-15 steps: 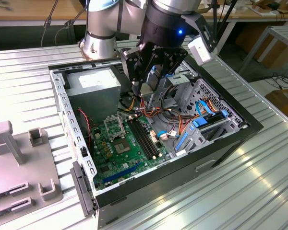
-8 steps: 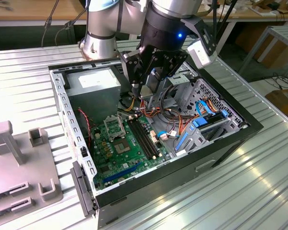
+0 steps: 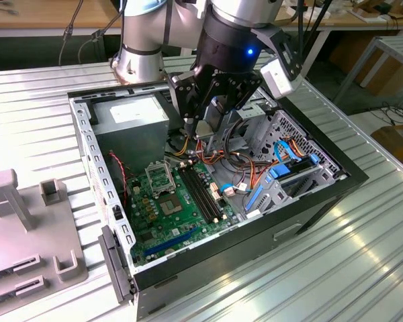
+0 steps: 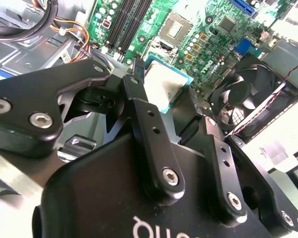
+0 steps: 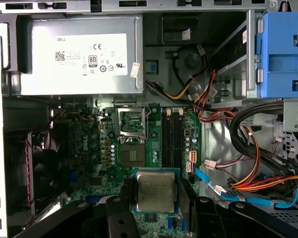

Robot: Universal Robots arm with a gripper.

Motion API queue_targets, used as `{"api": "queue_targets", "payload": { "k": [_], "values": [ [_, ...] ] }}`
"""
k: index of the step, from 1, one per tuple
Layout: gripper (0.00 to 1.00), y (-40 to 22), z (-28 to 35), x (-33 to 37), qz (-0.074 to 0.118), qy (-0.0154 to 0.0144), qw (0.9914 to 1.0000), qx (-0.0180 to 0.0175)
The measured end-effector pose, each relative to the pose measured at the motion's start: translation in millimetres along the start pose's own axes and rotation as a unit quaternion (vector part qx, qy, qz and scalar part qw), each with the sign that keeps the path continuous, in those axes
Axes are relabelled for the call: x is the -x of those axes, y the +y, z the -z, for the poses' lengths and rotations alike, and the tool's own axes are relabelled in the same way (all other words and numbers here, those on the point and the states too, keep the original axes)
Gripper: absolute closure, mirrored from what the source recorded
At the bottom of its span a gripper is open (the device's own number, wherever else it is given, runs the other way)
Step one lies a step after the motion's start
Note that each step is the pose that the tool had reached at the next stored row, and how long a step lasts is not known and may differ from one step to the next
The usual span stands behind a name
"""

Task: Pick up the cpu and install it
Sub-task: 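Place the cpu into insertion slot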

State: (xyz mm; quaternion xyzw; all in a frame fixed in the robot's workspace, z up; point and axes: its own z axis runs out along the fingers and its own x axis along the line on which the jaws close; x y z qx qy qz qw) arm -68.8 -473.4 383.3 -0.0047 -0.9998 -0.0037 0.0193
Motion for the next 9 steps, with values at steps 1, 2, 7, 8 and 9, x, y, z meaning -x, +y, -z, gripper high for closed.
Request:
{"api": "queue_targets", "payload": {
  "k": [1,2,7,8,9],
  "values": [
    [0.53,0.0,-0.1,0.0,0.0,0.0,1.0,0.0],
    [0.53,0.0,-0.2,0.0,0.0,0.0,1.0,0.0],
    [0.53,0.0,-1.0,-1.6,0.0,0.0,1.0,0.0],
    [0.53,0.0,-1.2,-2.2,0.0,0.0,1.0,0.0],
    [0.53,0.0,-1.4,-2.9,0.0,0.0,1.0,0.0]
  ]
}}
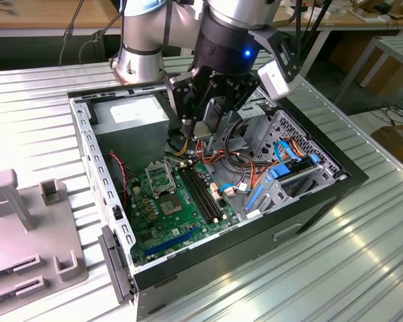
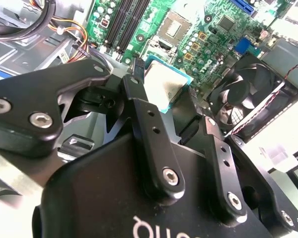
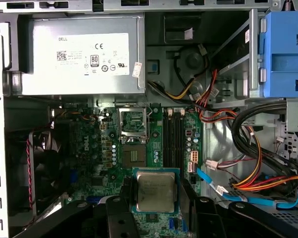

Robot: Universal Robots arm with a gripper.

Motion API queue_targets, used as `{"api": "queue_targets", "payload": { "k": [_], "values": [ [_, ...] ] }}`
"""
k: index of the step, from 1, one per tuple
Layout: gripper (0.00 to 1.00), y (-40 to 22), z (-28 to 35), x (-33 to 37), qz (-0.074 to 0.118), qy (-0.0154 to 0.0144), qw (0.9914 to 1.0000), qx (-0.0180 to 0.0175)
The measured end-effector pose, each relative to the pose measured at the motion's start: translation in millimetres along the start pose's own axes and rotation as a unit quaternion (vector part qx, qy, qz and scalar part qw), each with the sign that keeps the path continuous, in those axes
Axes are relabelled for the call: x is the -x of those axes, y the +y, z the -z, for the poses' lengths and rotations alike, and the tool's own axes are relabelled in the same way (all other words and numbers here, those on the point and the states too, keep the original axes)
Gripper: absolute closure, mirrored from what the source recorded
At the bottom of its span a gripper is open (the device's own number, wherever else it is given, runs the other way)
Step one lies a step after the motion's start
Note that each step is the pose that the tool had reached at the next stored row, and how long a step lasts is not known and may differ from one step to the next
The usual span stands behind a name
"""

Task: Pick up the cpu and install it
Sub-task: 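Place the cpu into insertion slot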

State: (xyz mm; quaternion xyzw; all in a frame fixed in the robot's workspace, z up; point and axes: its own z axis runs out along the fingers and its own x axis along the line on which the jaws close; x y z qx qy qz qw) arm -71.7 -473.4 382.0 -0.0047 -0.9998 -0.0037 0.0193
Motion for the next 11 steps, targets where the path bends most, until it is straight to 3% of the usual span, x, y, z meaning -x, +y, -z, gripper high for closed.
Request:
{"api": "queue_targets", "payload": {
  "k": [11],
  "values": [
    [0.53,-1.7,-3.1,-2.9,0.0,0.0,1.0,0.0001]
  ]
}}
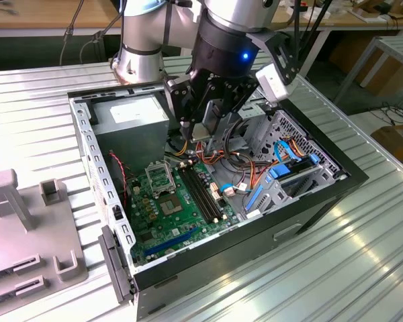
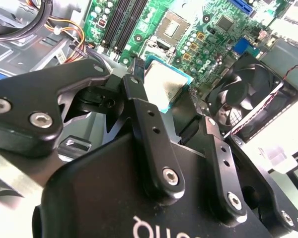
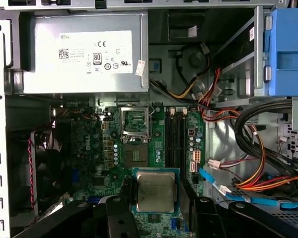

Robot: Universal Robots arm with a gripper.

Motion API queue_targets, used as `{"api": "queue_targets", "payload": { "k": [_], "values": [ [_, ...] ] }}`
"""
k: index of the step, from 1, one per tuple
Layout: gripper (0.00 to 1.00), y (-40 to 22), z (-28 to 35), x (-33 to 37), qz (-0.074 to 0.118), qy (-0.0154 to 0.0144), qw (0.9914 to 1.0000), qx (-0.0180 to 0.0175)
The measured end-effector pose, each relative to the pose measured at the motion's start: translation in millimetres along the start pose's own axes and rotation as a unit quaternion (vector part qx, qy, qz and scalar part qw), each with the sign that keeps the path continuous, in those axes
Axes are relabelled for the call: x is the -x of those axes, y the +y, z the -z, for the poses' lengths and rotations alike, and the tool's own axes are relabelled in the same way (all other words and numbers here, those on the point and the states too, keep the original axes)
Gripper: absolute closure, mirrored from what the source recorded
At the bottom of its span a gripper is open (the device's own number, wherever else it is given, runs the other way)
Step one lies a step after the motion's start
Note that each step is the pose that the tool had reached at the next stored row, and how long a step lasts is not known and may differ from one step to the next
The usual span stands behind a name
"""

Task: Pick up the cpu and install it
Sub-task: 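Place the cpu into insertion slot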

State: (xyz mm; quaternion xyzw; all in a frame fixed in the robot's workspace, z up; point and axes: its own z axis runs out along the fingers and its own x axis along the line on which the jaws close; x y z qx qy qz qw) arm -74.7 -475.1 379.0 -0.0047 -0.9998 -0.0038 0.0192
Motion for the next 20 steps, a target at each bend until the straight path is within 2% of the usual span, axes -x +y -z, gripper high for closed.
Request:
{"api": "queue_targets", "payload": {
  "k": [20],
  "values": [
    [0.53,-1.8,-4.0,-2.4,0.0,0.0,1.0,-0.0001]
  ]
}}
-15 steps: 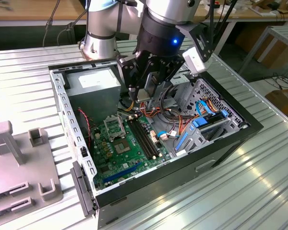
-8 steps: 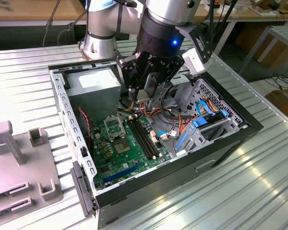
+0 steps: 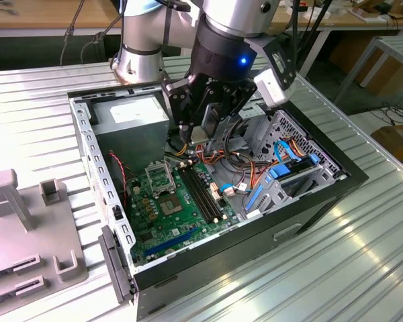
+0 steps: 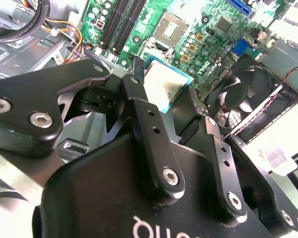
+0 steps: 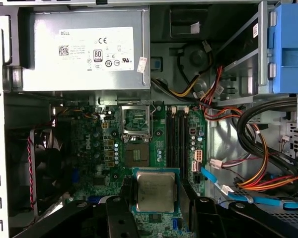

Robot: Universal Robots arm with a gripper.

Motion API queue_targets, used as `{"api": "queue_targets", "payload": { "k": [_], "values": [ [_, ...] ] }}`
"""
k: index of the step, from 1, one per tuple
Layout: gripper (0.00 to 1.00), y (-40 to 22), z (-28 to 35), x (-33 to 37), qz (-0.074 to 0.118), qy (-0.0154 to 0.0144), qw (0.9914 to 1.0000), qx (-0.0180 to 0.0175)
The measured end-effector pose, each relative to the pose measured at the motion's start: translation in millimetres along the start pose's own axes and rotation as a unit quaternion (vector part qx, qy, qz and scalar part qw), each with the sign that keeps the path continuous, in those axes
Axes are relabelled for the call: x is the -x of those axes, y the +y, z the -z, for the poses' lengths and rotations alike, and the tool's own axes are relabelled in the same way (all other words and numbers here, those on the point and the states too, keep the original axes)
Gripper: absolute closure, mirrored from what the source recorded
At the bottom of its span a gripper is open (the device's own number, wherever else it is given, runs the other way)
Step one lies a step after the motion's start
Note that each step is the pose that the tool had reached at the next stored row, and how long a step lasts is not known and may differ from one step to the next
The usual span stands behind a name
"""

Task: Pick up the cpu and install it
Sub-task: 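Place the cpu into insertion slot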

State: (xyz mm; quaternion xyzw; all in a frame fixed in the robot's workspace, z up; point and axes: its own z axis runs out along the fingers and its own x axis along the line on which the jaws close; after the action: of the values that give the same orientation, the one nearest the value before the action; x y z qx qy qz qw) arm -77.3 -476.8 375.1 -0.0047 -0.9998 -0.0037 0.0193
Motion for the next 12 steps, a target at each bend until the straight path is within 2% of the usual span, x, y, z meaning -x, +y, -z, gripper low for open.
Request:
{"api": "queue_targets", "payload": {
  "k": [5,12],
  "values": [
    [0.53,0.0,-1.6,-7.6,0.0,0.0,1.0,0.0001],
    [0.53,-0.1,-4.1,-10.8,0.0,-0.0001,1.0,0.0001]
  ]
}}
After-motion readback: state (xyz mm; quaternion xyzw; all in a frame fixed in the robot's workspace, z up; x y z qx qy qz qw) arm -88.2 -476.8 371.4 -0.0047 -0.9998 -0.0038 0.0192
